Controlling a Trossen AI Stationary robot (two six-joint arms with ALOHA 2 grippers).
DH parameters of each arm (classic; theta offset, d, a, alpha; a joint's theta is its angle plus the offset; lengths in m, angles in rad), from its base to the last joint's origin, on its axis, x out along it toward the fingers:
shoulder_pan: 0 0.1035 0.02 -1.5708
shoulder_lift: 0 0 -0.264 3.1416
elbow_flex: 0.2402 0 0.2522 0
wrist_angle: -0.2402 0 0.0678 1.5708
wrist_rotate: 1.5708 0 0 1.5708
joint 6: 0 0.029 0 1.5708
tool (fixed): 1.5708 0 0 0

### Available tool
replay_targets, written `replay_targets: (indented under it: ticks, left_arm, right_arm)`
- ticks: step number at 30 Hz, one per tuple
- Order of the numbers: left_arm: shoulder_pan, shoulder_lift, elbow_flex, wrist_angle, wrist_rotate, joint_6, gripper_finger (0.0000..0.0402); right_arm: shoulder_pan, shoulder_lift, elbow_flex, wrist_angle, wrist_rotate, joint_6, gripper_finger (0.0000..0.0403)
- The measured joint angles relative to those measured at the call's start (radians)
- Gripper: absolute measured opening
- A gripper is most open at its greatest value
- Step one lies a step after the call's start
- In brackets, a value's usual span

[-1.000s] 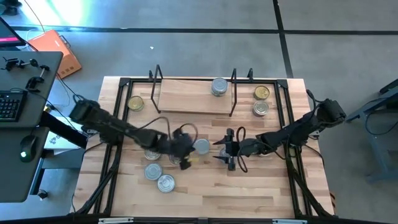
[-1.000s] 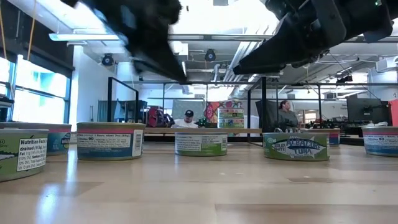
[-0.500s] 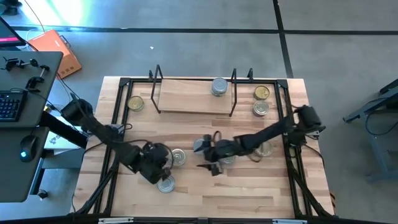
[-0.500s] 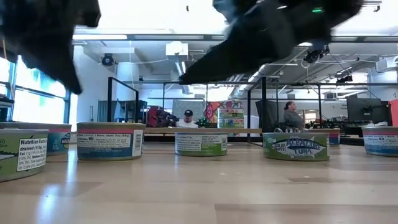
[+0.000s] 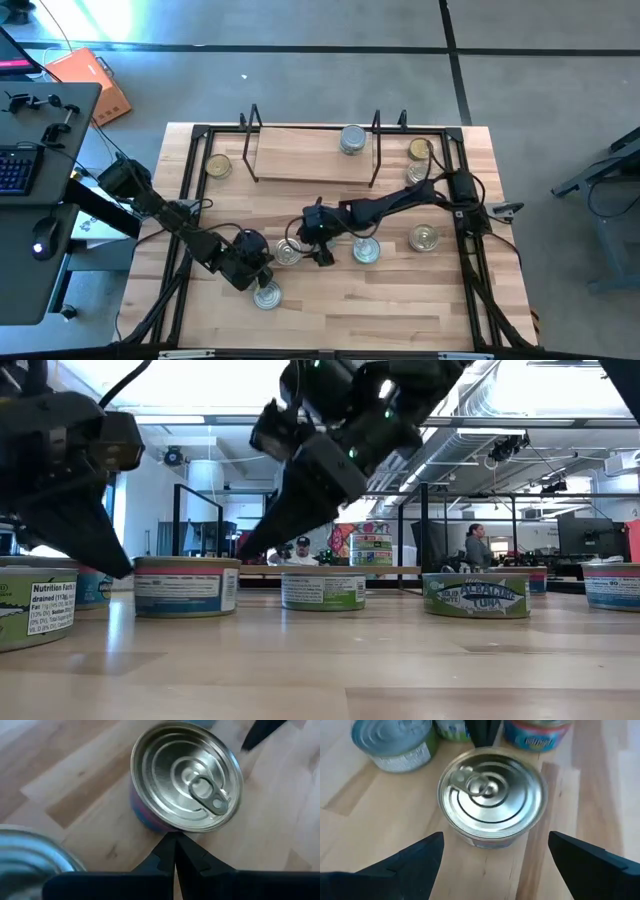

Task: Stack canned seafood by type on shelf
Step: Put the blue-pink tuna can on the shelf

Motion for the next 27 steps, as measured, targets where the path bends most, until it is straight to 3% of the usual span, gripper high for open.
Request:
replay_targets:
  ticks: [4,10,27]
  left_arm:
    - [0.031,0.000,-0.059,0.122,-0.047,0.046,0.0000]
    - [0.085,-0.003,-0.104,0.219,-0.038,0.154,0.0000]
    - [0.095,-0.011,-0.110,0.202,-0.085,0.178,0.0000]
  right_arm:
    - [-0.008,0.036,0.000,0.046,-0.004,-0.008,0.0354]
    - [-0.006,0.087,-0.001,0.114,-0.004,-0.041,0.0355]
    - [0.000,0.096,-0.009,0.158,0.026,0.101,0.0338]
